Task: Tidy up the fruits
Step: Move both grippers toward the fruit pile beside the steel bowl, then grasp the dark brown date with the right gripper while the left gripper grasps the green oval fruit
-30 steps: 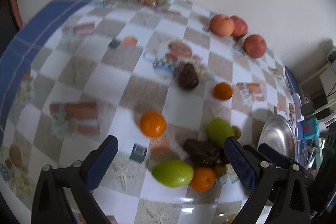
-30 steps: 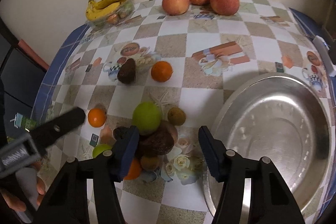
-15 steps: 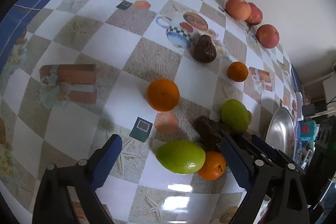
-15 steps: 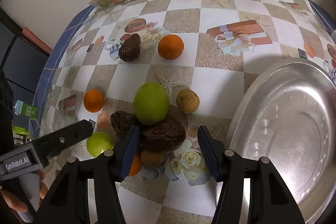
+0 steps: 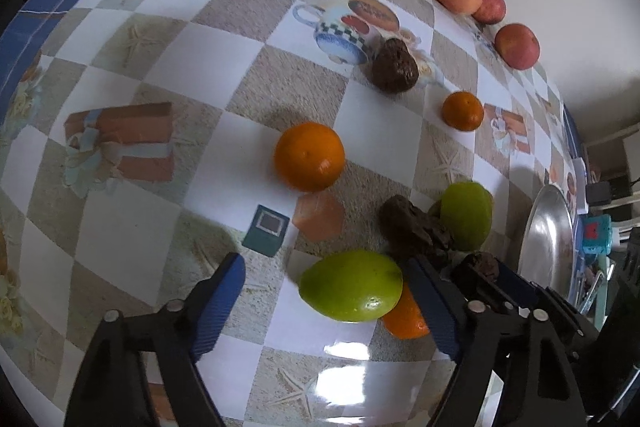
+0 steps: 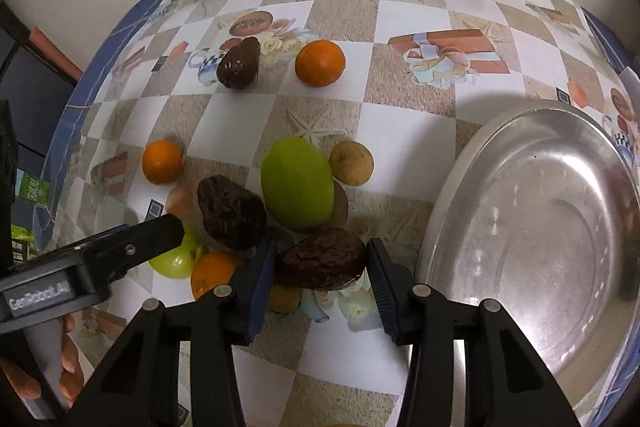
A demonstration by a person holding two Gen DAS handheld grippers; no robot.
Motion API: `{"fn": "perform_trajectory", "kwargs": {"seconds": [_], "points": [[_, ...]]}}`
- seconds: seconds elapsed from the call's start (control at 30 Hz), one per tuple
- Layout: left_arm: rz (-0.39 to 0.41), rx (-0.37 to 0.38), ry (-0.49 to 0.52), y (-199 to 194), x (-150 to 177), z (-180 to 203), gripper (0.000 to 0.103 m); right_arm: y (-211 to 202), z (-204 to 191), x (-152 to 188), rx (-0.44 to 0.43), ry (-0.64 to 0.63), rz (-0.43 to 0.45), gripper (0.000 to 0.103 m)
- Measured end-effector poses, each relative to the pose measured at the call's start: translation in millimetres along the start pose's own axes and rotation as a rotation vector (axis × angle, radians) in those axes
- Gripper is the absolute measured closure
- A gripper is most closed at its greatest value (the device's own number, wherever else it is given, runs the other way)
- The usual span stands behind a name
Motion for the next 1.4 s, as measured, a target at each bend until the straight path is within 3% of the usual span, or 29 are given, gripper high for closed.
{"fn": "perform_trajectory", "kwargs": {"seconds": [0.3, 0.37, 0.5, 0.8, 1.1, 1.3, 1.4], "points": [[-0.011, -0.017, 0.031, 5, -1, 7, 0.024, 1, -1, -2, -0.003, -0.001, -0.003, 0.055], [-0.011, -0.011, 0.038, 4, 1, 7, 0.028, 1, -1, -3, -0.003, -0.001, -0.003, 0.055], [-0.02, 0.037, 0.041, 7, 1, 12, 0.045, 3, 0, -2, -0.005, 0.0, -0.009, 0.055], [-0.016, 0.053, 0.023, 4, 3, 9, 0.046, 3, 0, -2, -0.005, -0.001, -0.009, 0.055], [0.037, 0.019, -0.059, -9, 1, -13, 0.046, 0, 1, -1, -0.021, 0.02, -0.013, 0.055], [0.104, 0.051, -0.084, -26, -2, -16, 0.046, -26, -1, -4, -0.053, 0.064, 0.032, 0.055], [0.134, 0.026, -0.081, -37, -6, -13, 0.046, -41, -3, -11, -0.017, 0.068, 0.055, 0.055]]}}
Point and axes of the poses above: each gripper's, at about its wrist camera, not at the fingertips, and y roughly the way its jaws point, z to its right, x to its underside, the point moved 2 cm from there along y, roughly the way its jaws point, and after that the axes turned 7 degrees about y, right-handed, at the moved point
